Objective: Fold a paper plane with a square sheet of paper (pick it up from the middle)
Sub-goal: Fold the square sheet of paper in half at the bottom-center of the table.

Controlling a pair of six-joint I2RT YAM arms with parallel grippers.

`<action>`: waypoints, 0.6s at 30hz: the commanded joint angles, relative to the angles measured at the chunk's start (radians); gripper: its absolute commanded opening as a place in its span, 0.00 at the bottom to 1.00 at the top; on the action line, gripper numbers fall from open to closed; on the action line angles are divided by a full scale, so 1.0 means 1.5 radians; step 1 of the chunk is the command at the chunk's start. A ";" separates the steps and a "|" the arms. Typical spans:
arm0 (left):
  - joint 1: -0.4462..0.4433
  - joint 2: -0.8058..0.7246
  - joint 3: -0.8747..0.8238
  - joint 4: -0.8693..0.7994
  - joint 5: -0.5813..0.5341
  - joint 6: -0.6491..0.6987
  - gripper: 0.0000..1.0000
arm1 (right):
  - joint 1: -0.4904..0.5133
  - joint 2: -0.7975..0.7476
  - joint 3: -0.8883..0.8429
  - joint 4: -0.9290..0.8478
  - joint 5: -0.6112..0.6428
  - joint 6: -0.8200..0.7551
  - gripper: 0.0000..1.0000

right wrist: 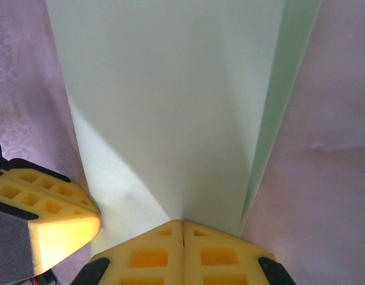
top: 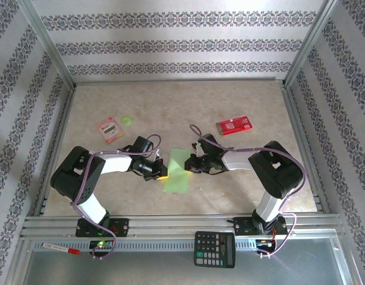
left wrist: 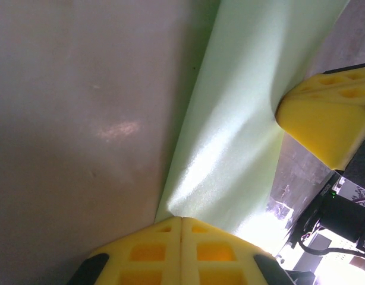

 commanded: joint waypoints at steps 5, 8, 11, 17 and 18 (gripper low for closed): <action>0.009 0.019 -0.030 -0.066 -0.040 0.039 0.00 | -0.001 -0.079 -0.002 -0.126 0.055 -0.032 0.20; 0.009 0.021 -0.032 -0.068 -0.040 0.044 0.00 | 0.011 -0.103 0.024 -0.113 0.037 -0.021 0.22; 0.009 0.022 -0.032 -0.068 -0.038 0.045 0.00 | 0.032 -0.088 0.054 -0.093 0.022 -0.002 0.18; 0.009 0.020 -0.031 -0.068 -0.037 0.044 0.00 | 0.062 -0.011 0.114 -0.056 0.003 0.026 0.06; 0.009 0.020 -0.032 -0.068 -0.038 0.044 0.00 | 0.066 0.001 0.123 -0.051 -0.001 0.028 0.05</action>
